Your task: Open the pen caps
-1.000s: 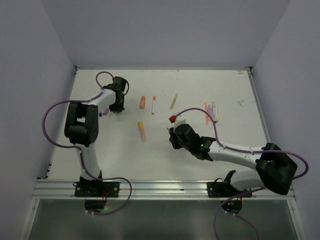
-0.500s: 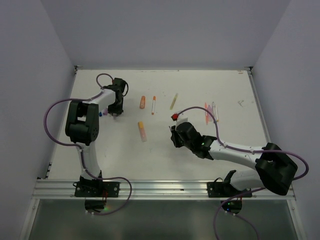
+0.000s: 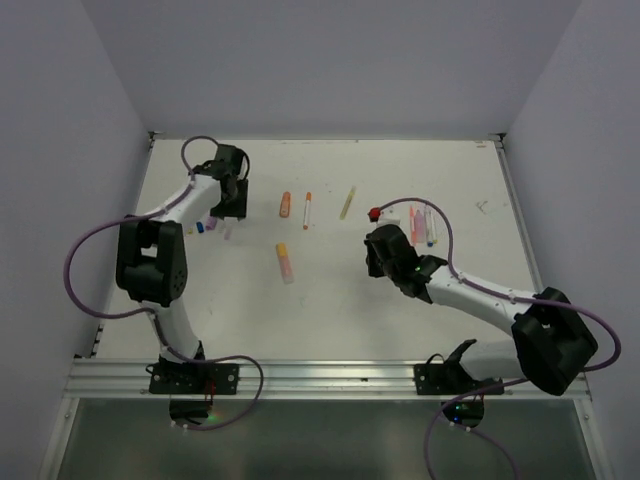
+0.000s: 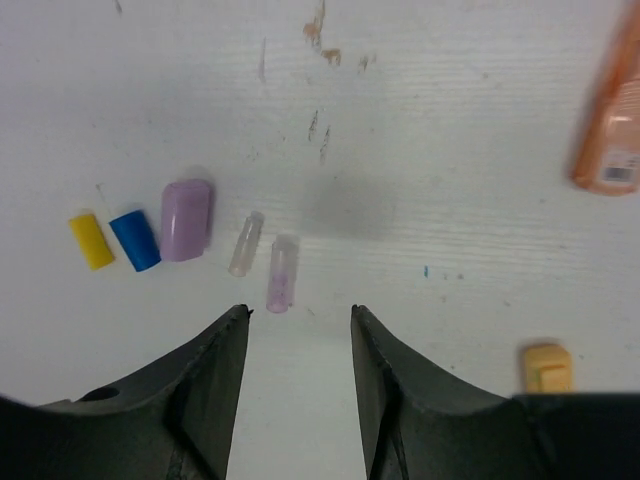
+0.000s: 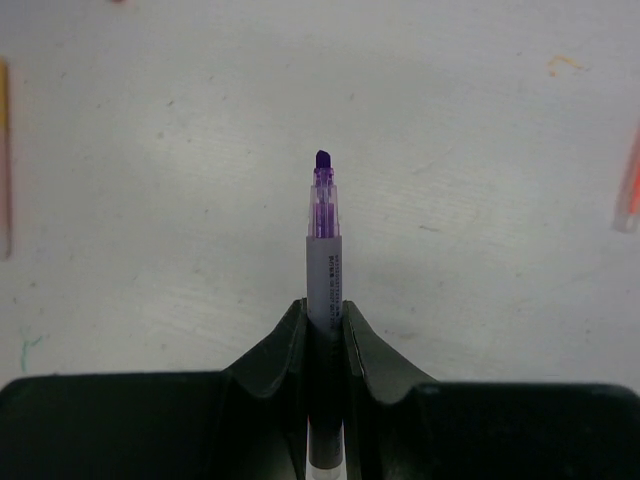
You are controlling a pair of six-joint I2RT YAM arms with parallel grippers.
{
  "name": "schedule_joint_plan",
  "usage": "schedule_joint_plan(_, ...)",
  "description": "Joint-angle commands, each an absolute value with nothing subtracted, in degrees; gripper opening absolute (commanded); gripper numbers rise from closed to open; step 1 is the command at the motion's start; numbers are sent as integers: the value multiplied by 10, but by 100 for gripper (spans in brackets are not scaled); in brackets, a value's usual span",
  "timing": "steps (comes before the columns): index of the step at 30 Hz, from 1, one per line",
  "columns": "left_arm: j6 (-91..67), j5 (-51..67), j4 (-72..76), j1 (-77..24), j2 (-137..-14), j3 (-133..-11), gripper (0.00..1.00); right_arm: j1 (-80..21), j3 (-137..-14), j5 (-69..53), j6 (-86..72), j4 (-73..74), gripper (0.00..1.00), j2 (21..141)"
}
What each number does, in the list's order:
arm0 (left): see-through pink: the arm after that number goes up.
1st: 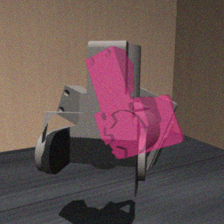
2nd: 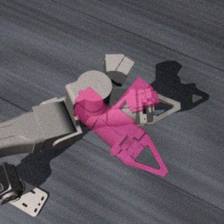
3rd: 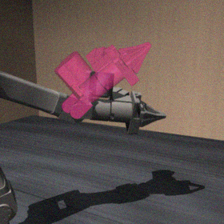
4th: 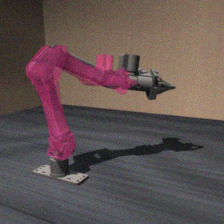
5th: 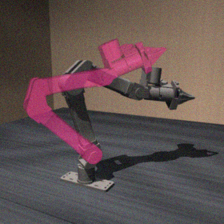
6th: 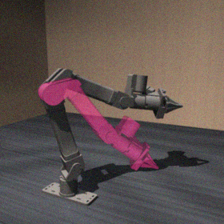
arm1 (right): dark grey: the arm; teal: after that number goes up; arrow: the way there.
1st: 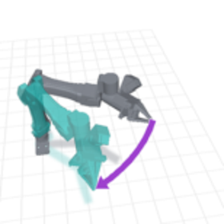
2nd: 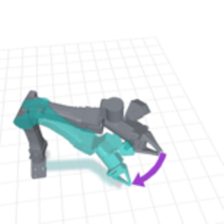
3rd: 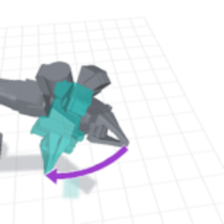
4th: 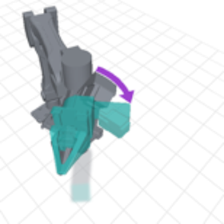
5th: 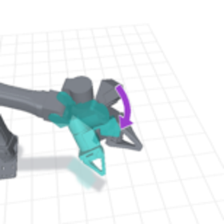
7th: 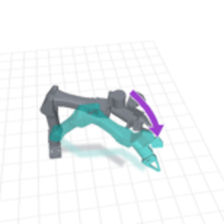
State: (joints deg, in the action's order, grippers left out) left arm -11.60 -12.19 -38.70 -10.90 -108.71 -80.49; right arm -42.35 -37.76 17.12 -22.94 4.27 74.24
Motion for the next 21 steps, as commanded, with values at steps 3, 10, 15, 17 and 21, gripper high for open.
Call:
schedule_joint_plan(3,-128,-90,-389,-106,-923,-814,55,-353,-475,199,-236,120,0,804)
schedule_joint_plan(10,-138,-133,-321,-106,-703,-700,73,-278,-565,192,-243,167,0,897)
schedule_joint_plan(15,-154,-192,-285,-106,-586,-637,91,-224,-611,180,-231,180,2,966)
schedule_joint_plan(17,-149,-206,-256,-106,-528,-599,99,-208,-633,179,-224,185,4,995)
schedule_joint_plan(21,-145,-256,-212,-106,-443,-534,100,-186,-664,189,-204,195,8,1034)
